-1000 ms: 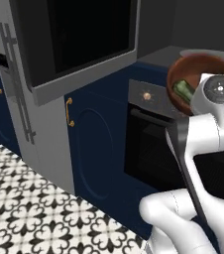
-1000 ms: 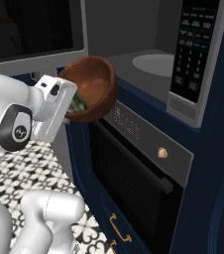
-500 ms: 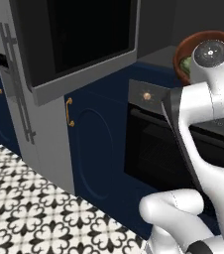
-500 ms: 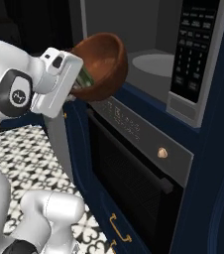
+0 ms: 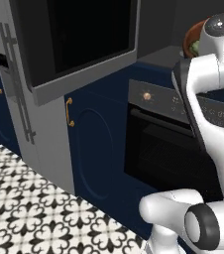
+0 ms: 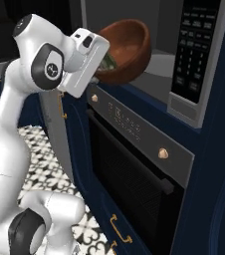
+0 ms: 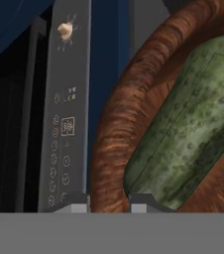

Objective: Pick the cucumber from the sink and place it in the bowl. Then pick the bowl and place it in the microwave. Then close the microwave door and press the start button.

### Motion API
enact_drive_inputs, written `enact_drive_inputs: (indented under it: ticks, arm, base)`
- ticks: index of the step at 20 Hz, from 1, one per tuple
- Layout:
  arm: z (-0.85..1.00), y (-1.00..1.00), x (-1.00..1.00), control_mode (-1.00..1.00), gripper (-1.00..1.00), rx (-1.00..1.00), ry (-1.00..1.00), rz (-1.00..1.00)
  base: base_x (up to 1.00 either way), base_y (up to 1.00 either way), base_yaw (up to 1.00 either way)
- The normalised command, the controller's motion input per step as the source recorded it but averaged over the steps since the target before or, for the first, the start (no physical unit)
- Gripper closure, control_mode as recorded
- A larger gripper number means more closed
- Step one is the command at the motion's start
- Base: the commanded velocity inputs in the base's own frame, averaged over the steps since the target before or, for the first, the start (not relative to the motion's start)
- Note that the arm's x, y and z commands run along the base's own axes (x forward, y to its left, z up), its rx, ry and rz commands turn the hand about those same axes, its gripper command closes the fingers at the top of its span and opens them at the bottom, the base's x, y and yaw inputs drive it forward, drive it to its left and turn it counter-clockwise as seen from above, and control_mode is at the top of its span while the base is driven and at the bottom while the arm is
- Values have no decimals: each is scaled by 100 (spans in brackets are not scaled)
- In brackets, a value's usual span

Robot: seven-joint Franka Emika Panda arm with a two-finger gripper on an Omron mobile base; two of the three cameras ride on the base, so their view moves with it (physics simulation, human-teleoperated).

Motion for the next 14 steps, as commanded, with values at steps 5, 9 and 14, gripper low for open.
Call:
enact_drive_inputs:
  ticks: [5,9,14]
  arm:
    - [29,-34,42,-100,100,4,0,0]
    - [28,-33,47,-100,100,7,0,0]
    - [8,-36,48,-100,100,12,3,0]
  base:
    - [0,0,0]
    - [0,0,0]
    - [0,0,0]
